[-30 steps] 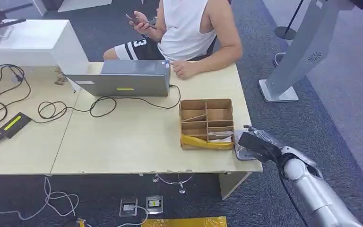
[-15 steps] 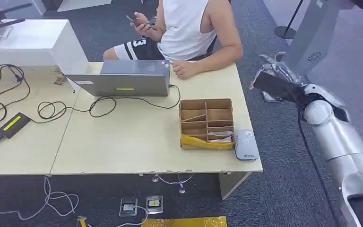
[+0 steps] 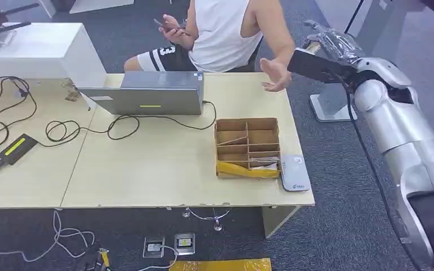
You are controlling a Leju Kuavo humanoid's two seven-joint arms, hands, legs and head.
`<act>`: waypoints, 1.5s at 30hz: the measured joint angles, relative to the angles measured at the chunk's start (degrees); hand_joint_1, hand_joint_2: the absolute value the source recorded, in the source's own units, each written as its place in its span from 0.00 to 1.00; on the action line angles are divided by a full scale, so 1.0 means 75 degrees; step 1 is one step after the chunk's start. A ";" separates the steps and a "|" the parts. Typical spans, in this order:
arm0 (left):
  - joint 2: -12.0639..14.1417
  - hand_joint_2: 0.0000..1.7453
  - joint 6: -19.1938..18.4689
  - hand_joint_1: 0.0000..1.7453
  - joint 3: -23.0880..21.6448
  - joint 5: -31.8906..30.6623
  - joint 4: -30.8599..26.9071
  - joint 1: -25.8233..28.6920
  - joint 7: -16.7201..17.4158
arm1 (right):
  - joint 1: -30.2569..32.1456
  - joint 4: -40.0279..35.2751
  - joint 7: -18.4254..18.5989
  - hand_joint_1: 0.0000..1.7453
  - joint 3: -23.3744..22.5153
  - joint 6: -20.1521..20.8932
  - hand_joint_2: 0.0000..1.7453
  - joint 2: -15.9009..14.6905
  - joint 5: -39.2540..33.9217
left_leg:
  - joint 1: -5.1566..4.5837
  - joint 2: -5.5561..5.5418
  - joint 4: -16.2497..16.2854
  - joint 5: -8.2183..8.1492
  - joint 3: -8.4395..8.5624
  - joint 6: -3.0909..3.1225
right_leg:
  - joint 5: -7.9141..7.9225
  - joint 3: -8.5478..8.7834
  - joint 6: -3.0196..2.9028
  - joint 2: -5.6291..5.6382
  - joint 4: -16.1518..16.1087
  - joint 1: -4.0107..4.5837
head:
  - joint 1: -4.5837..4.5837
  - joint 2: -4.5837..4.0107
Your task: Pass the card to the sensor for recognition and then transmit it.
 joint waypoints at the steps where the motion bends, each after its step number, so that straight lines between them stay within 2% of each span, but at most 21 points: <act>1: -0.0003 0.00 0.0000 0.00 -0.0003 -0.0009 0.0000 -0.0008 0.0009 | -0.0032 0.0134 0.0054 1.00 0.0038 -0.0047 1.00 0.0064 0.0073 | 0.0000 -0.0001 0.0000 0.0000 0.0000 0.0000 | 0.0000 0.0000 0.0000 0.0000 0.0000 0.0000 | 0.0000 0.0000; 8: -0.0035 0.00 0.0000 0.00 -0.0070 -0.0067 0.0000 -0.0066 0.0131 | -0.0101 0.1187 0.0601 1.00 0.0344 -0.0575 1.00 0.0507 0.0303 | 0.0000 -0.0001 0.0000 0.0000 0.0000 0.0000 | 0.0000 -0.0002 0.0000 0.0000 -0.0001 0.0000 | 0.0000 0.0000; 19: -0.0061 0.00 -0.0003 0.00 -0.0082 -0.0018 0.0000 -0.0064 0.0166 | -0.0089 0.1918 0.0682 1.00 0.0527 -0.0720 1.00 0.0804 0.0315 | 0.0000 -0.0001 0.0001 0.0000 0.0001 0.0000 | 0.0000 -0.0003 0.0000 0.0000 -0.0001 0.0000 | 0.0003 0.0000; 20: -0.0061 0.00 -0.0003 0.00 -0.0082 -0.0006 0.0000 -0.0062 0.0169 | -0.0089 0.1956 0.0682 0.97 0.0545 -0.0723 1.00 0.0819 0.0315 | 0.0000 -0.0001 0.0001 0.0000 0.0001 0.0000 | 0.0000 -0.0003 0.0000 0.0001 -0.0001 0.0000 | -0.0003 0.0000; 21: -0.0061 0.00 -0.0003 0.00 -0.0082 0.0003 0.0000 -0.0060 0.0169 | -0.0089 0.2006 0.0682 0.65 0.0560 -0.0732 1.00 0.0840 0.0315 | 0.0000 -0.0001 0.0001 0.0000 0.0001 0.0000 | 0.0000 -0.0003 0.0000 0.0002 -0.0001 0.0000 | 0.0003 0.0000; 22: -0.0061 0.00 -0.0006 0.00 -0.0082 0.0006 0.0000 -0.0060 0.0169 | -0.0088 0.2058 0.0682 0.00 0.0568 -0.0741 1.00 0.0842 0.0315 | 0.0000 -0.0001 0.0001 0.0000 0.0001 0.0000 | 0.0000 -0.0003 0.0000 0.0002 -0.0001 0.0000 | 0.0000 0.0000; 28: -0.0073 0.00 0.0020 0.00 -0.0082 0.0128 0.0000 -0.0039 0.0172 | -0.0089 0.2239 0.0557 0.00 0.0589 -0.1021 1.00 0.0892 0.0224 | 0.0000 -0.0001 0.0001 0.0000 0.0001 0.0000 | 0.0000 -0.0003 0.0000 0.0002 0.0000 0.0000 | 0.0003 0.0000; 31: -0.0090 0.00 0.0070 0.00 -0.0082 0.0210 0.0000 -0.0015 0.0172 | -0.0093 0.2277 0.0086 0.00 0.0522 -0.1079 1.00 0.0915 -0.0508 | 0.0000 -0.0001 0.0001 0.0000 0.0001 0.0000 | 0.0000 -0.0003 0.0000 0.0002 0.0000 0.0000 | 0.0000 0.0000; 35: -0.0108 0.00 0.0076 0.00 -0.0082 0.0271 0.0006 0.0043 0.0140 | -0.0102 0.2268 -0.0956 0.00 0.0135 -0.0480 1.00 0.0968 -0.2137 | 0.0000 -0.0001 0.0001 0.0000 0.0002 0.0000 | 0.0000 -0.0003 0.0000 0.0002 0.0000 0.0000 | 0.0000 0.0000; 39: -0.0108 0.00 0.0076 0.00 -0.0082 0.0271 0.0006 0.0044 0.0140 | -0.0102 0.2268 -0.0960 0.00 0.0134 -0.0478 1.00 0.0968 -0.2143 | 0.0000 -0.0001 0.0001 0.0000 0.0002 0.0000 | 0.0000 -0.0003 0.0000 0.0002 0.0000 0.0000 | 0.0000 0.0000; 42: -0.0111 0.00 0.0076 0.00 -0.0082 0.0300 0.0009 0.0062 0.0125 | -0.0102 0.2242 -0.1172 0.00 -0.0016 -0.0309 1.00 0.0970 -0.2582 | 0.0000 -0.0001 0.0001 0.0000 0.0002 0.0000 | 0.0000 -0.0003 0.0000 0.0002 0.0000 0.0000 | 0.0000 0.0000; 43: -0.0114 0.00 0.0076 0.00 -0.0082 0.0324 0.0018 0.0092 0.0087 | -0.0100 0.2148 -0.1405 0.00 -0.0204 -0.0015 1.00 0.0976 -0.3139 | 0.0000 -0.0001 0.0001 0.0000 0.0002 0.0000 | 0.0000 -0.0003 0.0000 0.0002 -0.0001 0.0000 | 0.0000 0.0000; 44: -0.0134 0.00 0.0079 0.00 -0.0082 0.0399 0.0032 0.0136 0.0052 | -0.0022 0.1755 -0.1431 0.00 -0.0495 0.0500 1.00 0.0979 -0.4169 | 0.0000 0.0000 0.0001 0.0000 0.0004 0.0000 | 0.0000 -0.0004 0.0000 0.0001 -0.0001 0.0000 | 0.0000 0.0000; 45: -0.0137 0.00 0.0090 0.00 -0.0082 0.0434 0.0053 0.0153 0.0047 | 0.0140 0.1477 -0.1232 0.00 -0.0673 0.0807 1.00 0.0962 -0.4889 | 0.0000 0.0000 0.0001 0.0000 0.0006 0.0000 | 0.0000 -0.0002 0.0000 0.0002 -0.0001 0.0000 | 0.0003 0.0000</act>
